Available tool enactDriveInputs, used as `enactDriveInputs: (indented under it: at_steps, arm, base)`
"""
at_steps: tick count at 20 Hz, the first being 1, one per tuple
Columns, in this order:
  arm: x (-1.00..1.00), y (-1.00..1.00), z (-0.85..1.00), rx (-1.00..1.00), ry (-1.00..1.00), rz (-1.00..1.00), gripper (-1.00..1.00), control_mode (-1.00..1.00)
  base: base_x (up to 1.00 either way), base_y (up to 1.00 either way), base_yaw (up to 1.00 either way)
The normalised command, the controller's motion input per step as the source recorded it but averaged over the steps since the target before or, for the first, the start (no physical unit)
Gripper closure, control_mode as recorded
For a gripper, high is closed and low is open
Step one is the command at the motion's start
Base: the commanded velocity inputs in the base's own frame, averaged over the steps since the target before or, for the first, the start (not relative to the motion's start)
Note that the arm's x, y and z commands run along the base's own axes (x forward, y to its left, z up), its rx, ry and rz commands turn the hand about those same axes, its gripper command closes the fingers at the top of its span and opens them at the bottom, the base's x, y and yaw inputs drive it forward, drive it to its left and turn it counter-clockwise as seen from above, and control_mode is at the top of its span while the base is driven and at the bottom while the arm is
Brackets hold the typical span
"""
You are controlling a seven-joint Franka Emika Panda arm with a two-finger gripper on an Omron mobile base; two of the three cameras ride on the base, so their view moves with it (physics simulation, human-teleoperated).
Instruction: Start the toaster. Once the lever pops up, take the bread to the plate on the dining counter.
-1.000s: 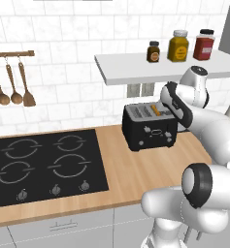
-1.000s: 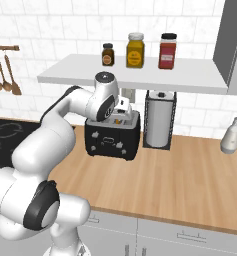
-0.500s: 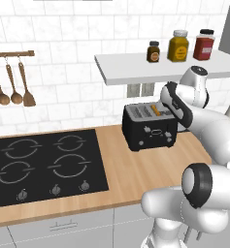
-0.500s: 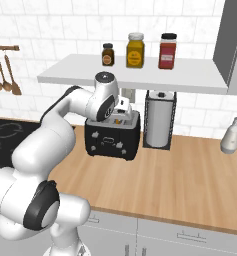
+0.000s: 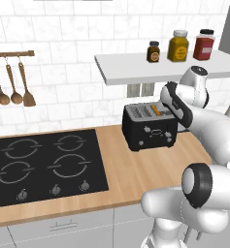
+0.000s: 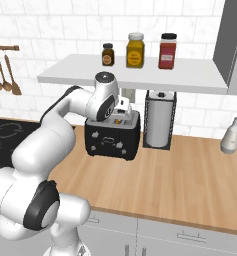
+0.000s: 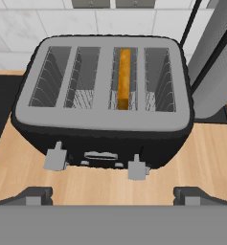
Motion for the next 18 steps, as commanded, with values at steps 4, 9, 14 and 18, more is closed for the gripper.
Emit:
enactDriveInputs:
  at_steps: [4,9,14,18]
  arm:
    - [0.00,0.00,0.00,0.00,0.00,0.00,-1.00,-1.00]
    - [0.00,0.00,0.00,0.00,0.00,0.00,-1.00,-1.00]
    - [0.00,0.00,0.00,0.00,0.00,0.00,-1.00,-1.00]
    - [0.00,0.00,0.00,0.00,0.00,0.00,-1.00,-1.00]
  base:
    - [0.00,0.00,0.00]
    - [0.00,0.00,0.00]
    - [0.00,0.00,0.00]
    - [0.00,0.00,0.00]
